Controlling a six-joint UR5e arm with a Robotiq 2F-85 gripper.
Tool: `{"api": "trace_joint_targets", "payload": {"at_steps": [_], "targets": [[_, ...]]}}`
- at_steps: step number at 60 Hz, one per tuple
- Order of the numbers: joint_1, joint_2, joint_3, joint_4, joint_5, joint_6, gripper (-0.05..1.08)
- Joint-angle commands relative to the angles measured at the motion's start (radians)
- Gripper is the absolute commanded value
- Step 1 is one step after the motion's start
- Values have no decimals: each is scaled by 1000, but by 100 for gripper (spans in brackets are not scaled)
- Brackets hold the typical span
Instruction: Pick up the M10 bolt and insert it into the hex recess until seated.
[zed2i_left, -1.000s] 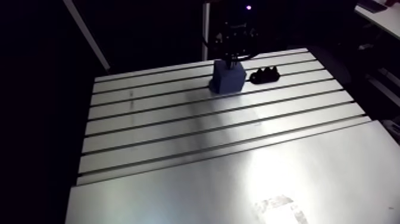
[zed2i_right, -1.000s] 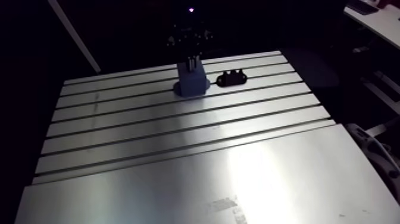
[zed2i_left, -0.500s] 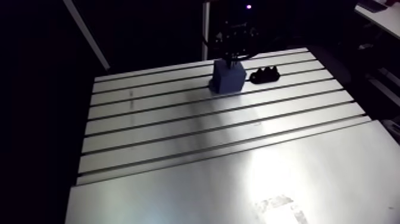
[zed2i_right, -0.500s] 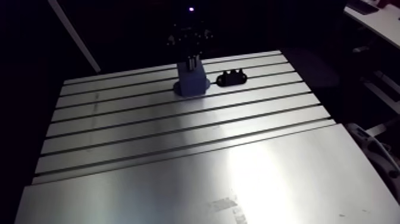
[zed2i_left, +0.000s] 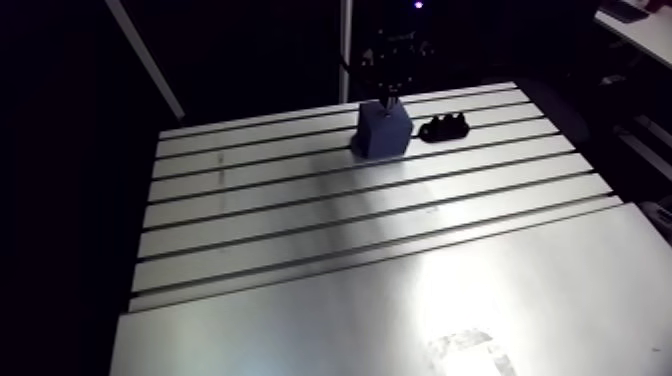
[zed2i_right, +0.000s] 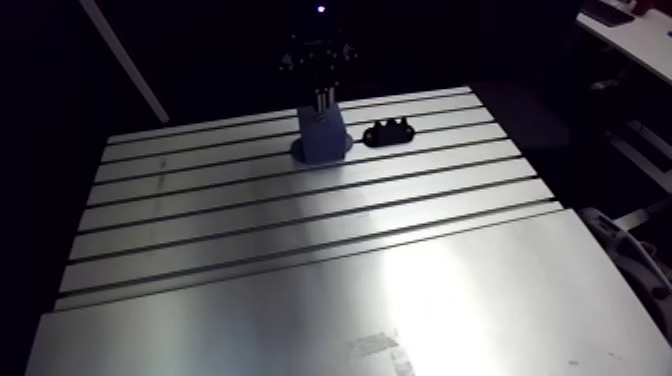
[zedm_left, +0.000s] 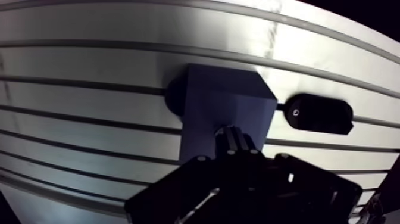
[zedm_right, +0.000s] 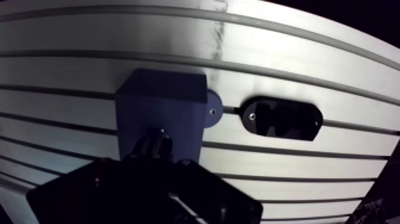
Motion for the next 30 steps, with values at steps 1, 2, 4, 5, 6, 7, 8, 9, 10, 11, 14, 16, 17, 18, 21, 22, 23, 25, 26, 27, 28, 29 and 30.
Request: {"api": "trace_joint_targets", "payload": {"at_steps": [1,2,4,5,6,7,8,9,10,11,14,16,17,18,21,22,23,25,26,27,28,29,30], "targets": [[5,-1,-2,31,-3,-5,11],[5,-1,-2,31,-3,-5,11],[7,-1,0,32,-3,-7,2],[7,-1,0,28,-1,-10,0],[7,-1,0,28,-1,-10,0],[7,-1,1,28,0,-10,0],[7,-1,1,28,0,-10,0],[6,-1,1,27,-2,-10,0],[6,-1,1,27,-2,-10,0],[4,-1,0,27,1,-12,0],[3,0,1,27,1,-12,0],[2,-1,2,27,3,-12,0],[2,-1,2,27,3,-12,0],[1,-1,2,27,3,-12,0],[1,-1,0,27,4,-12,0],[0,-3,-1,27,4,-12,0],[0,-3,-1,27,4,-12,0],[1,-9,-3,26,4,-11,0],[1,-9,-3,26,4,-11,0],[1,-11,-6,27,3,-9,0],[1,-11,-6,27,3,-9,0],[1,-14,-11,29,3,-5,0],[1,-14,-11,29,3,-5,0]]}}
